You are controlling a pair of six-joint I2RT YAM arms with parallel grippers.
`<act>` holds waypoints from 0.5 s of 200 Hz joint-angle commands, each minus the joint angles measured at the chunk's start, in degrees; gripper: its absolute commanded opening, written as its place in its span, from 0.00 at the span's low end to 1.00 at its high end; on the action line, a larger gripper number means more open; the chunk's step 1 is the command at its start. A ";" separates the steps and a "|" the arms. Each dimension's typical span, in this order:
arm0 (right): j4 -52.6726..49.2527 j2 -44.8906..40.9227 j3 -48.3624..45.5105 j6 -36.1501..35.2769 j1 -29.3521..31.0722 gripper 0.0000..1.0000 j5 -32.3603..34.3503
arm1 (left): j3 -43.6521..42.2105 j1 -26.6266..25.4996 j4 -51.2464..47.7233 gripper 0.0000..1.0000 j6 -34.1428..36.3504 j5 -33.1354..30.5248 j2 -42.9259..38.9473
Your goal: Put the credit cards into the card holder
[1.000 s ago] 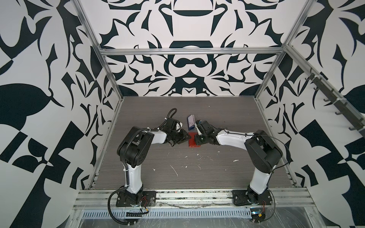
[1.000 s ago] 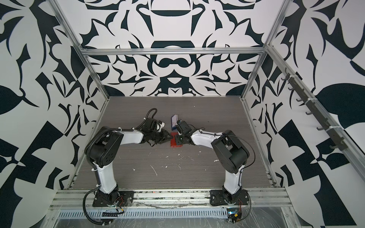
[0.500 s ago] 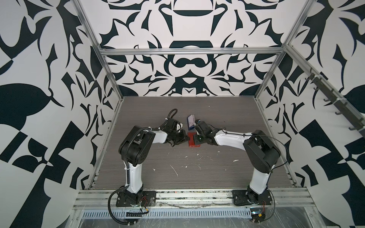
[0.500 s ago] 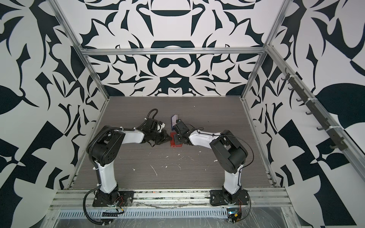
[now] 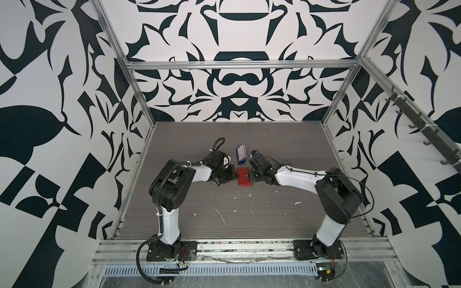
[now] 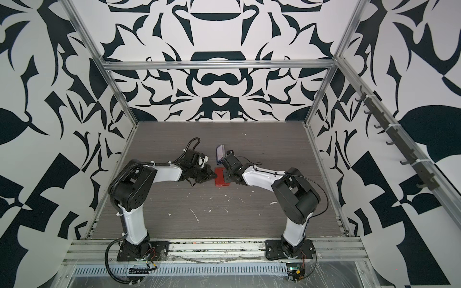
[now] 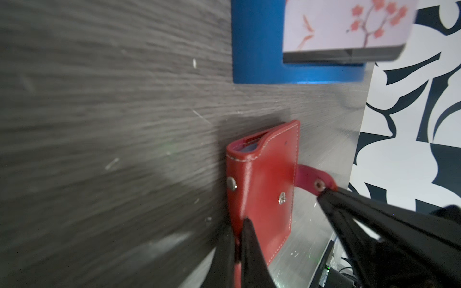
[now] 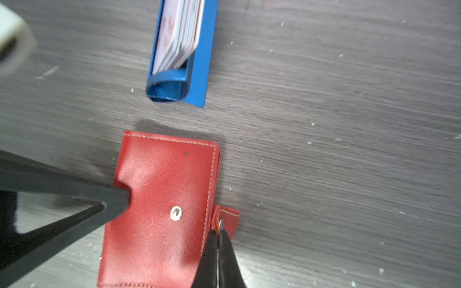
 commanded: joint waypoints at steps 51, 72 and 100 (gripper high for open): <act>5.86 -7.63 -3.54 3.00 -0.99 0.00 -9.60 | -4.24 -1.05 -2.89 0.47 3.88 -4.11 -9.33; 7.81 -8.91 -4.47 3.81 -1.05 0.00 -11.57 | -4.69 -1.85 -1.20 0.52 4.56 -3.25 -10.36; 10.75 -10.79 -6.12 4.47 -1.16 0.00 -13.67 | -4.53 -3.09 -0.18 0.57 5.40 -2.64 -10.14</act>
